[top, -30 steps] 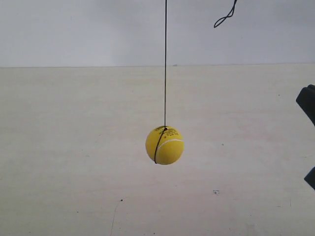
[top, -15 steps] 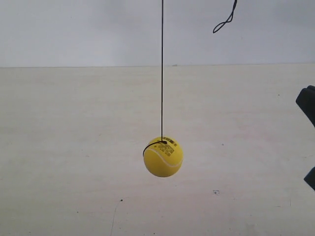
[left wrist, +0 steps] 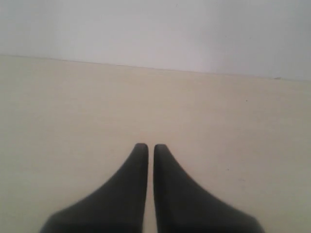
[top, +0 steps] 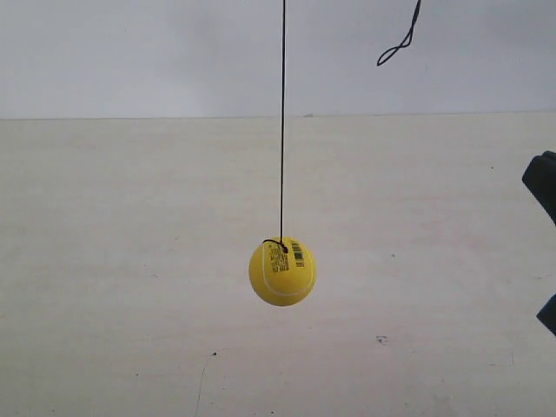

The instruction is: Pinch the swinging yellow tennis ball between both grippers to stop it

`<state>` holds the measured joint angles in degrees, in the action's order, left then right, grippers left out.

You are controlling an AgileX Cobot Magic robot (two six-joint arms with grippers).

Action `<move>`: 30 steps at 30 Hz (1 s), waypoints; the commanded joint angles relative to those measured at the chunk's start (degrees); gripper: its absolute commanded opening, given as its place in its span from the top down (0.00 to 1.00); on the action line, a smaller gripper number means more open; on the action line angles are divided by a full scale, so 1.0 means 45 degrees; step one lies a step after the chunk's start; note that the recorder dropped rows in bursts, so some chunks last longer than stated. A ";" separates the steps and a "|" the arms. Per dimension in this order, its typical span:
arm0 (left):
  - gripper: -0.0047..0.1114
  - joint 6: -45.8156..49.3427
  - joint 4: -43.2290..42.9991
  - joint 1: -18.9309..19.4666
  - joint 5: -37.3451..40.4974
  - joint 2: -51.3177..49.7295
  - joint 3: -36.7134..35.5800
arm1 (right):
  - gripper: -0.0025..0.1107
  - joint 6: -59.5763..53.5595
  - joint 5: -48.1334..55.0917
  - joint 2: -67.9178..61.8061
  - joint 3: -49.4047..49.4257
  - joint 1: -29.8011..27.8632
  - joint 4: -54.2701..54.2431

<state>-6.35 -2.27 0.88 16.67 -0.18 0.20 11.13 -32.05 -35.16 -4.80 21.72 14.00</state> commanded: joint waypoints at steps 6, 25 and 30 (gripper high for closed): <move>0.92 -0.0049 -0.0072 0.0049 0.0115 0.0040 -0.0044 | 0.98 0.0043 0.0061 0.0049 0.0063 0.0032 -0.0025; 0.92 0.0759 -0.0048 0.0049 0.0182 0.0040 -0.0044 | 0.98 0.0043 0.0036 0.0049 0.0063 0.0032 -0.0025; 0.92 0.0901 -0.0048 0.0049 0.0182 0.0040 -0.0044 | 0.98 0.0043 0.0063 0.0049 0.0063 0.0032 -0.0025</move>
<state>-2.96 -2.36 0.88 17.52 -0.18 0.20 11.13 -31.88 -35.16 -4.80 21.72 14.00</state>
